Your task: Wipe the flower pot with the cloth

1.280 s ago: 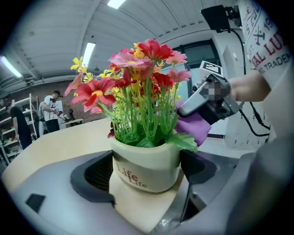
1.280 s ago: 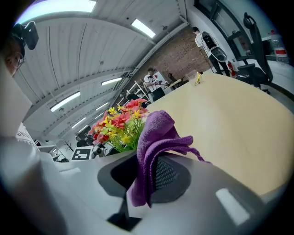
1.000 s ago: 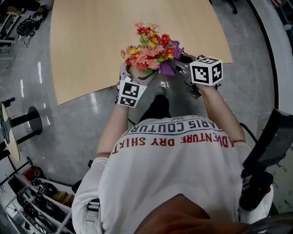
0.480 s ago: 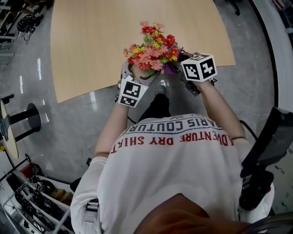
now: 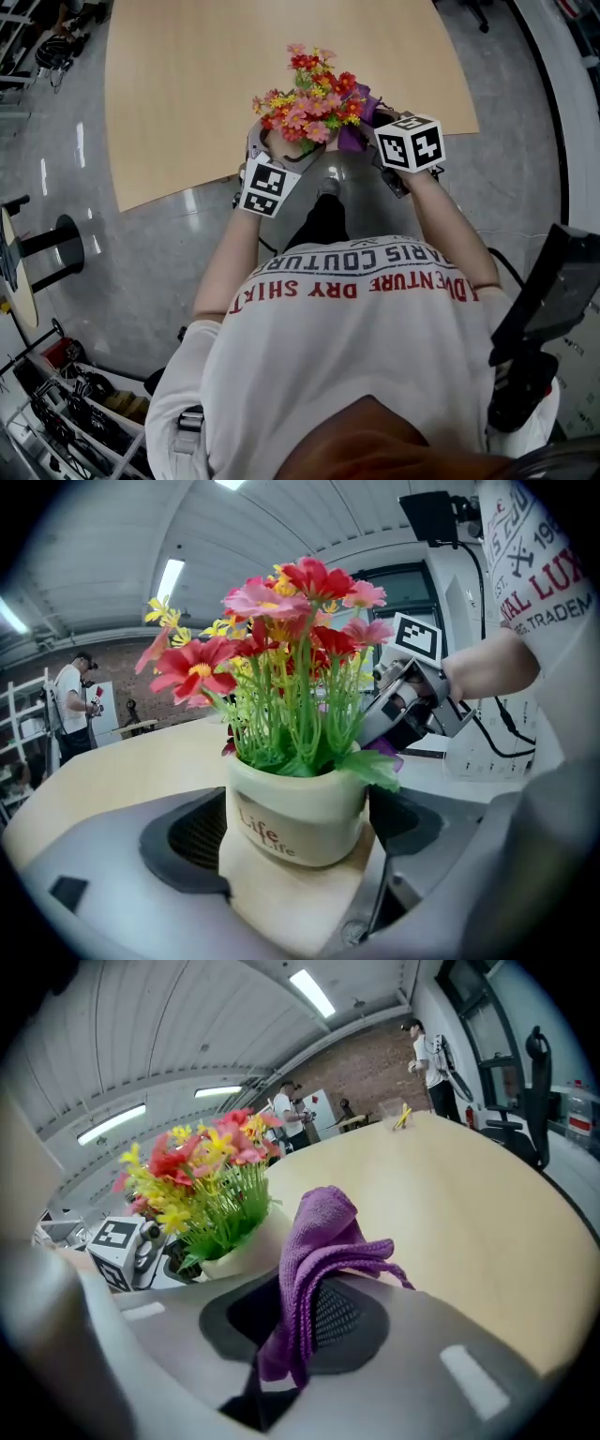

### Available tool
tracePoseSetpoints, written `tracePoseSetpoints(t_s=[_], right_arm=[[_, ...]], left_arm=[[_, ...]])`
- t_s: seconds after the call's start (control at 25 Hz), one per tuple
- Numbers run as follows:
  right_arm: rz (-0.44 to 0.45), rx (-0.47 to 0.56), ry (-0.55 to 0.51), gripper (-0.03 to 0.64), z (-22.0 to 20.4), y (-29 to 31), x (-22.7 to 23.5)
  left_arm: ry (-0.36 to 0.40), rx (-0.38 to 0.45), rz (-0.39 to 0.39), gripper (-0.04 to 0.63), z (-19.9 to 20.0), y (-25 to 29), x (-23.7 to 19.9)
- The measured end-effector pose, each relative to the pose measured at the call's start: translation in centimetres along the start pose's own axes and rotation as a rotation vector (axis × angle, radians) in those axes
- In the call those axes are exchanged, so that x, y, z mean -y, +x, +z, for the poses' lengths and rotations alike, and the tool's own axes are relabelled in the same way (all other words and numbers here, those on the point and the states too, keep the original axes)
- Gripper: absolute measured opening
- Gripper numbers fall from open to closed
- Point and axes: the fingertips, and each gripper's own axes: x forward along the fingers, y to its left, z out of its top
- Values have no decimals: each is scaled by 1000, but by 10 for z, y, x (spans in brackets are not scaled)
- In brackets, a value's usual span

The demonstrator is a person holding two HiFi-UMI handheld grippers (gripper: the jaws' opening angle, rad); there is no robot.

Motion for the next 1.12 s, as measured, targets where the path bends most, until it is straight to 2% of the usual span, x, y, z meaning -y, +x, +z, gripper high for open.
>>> tracePoseSetpoints(t_s=[0.08, 0.16, 0.48, 0.64, 0.76, 0.88, 1.04, 1.12], right_arm=[[-14, 45, 17, 41, -2, -19, 2], [-23, 68, 34, 41, -10, -40, 4], [-74, 86, 89, 41, -64, -122, 3], [-102, 100, 103, 41, -83, -154, -2], [-118, 103, 107, 41, -94, -168, 0], [-130, 108, 118, 41, -100, -174, 4], [-134, 113, 124, 41, -102, -180, 5], [-129, 116, 124, 41, -103, -178, 5]], left_arm=[[-35, -5, -4, 469, -2, -7, 7], [-66, 7, 30, 469, -2, -15, 13], [-223, 34, 364, 469, 21, -28, 29], [-327, -4, 487, 469, 13, -20, 30], [-393, -33, 520, 469, 3, -9, 26], [-413, -44, 554, 469, 1, -1, 20], [-390, -65, 600, 468, 2, 0, 10], [-381, -69, 596, 439, 0, 0, 7]])
